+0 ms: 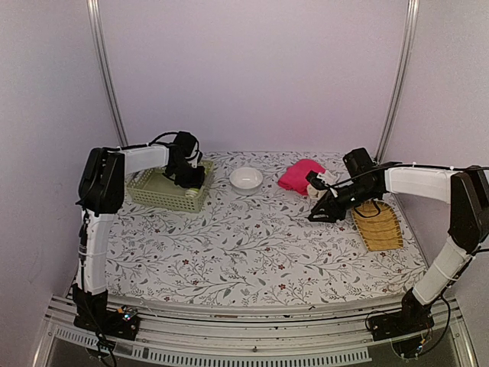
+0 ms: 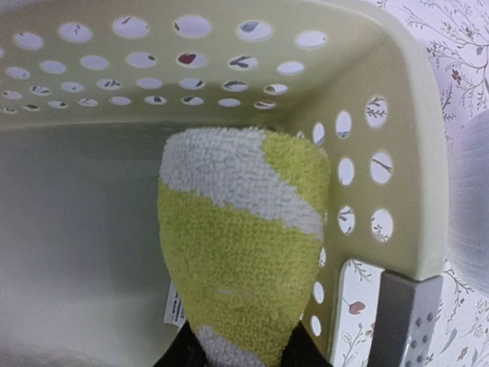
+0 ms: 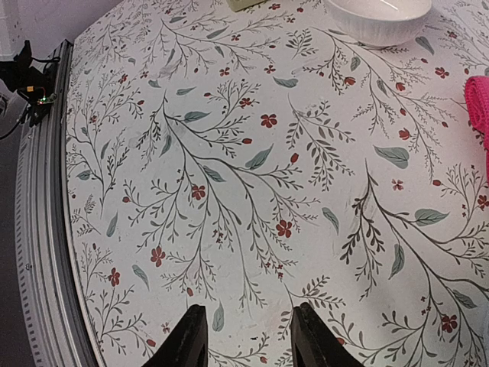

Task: Roll the towels
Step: Place the towel in the bin.

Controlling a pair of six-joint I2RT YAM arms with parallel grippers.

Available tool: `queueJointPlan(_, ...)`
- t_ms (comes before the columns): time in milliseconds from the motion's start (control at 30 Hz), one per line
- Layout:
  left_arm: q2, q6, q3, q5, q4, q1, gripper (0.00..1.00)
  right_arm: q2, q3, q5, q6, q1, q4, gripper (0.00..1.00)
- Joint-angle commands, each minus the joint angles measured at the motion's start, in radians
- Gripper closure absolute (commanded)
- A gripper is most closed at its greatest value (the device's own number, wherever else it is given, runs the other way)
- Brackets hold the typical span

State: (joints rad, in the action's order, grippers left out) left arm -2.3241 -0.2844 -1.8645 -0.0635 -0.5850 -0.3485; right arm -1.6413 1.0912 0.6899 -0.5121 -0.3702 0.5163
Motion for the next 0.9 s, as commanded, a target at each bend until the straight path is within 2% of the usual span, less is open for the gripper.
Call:
queueJointPlan(0, 0.017, 0.021, 0.026, -0.035, 0.021, 0.011, 0.73, -0.015, -0.002, 0.017, -0.004, 0.004, 0.014, 0.60)
queueJointPlan(200, 0.044, 0.031, 0.047, -0.059, 0.021, 0.014, 0.78, -0.017, 0.002, 0.019, -0.005, 0.003, 0.017, 0.60)
queueJointPlan(333, 0.038, 0.029, 0.048, -0.090, 0.022, 0.015, 0.78, -0.017, 0.004, 0.019, -0.005, 0.002, 0.018, 0.60)
queueJointPlan(667, 0.074, 0.035, 0.059, -0.090, 0.022, 0.015, 0.58, -0.013, 0.003, 0.019, -0.006, 0.003, 0.021, 0.60)
queueJointPlan(867, 0.116, 0.039, 0.085, -0.105, 0.022, 0.021, 0.53, -0.012, 0.004, 0.018, -0.008, 0.002, 0.023, 0.60)
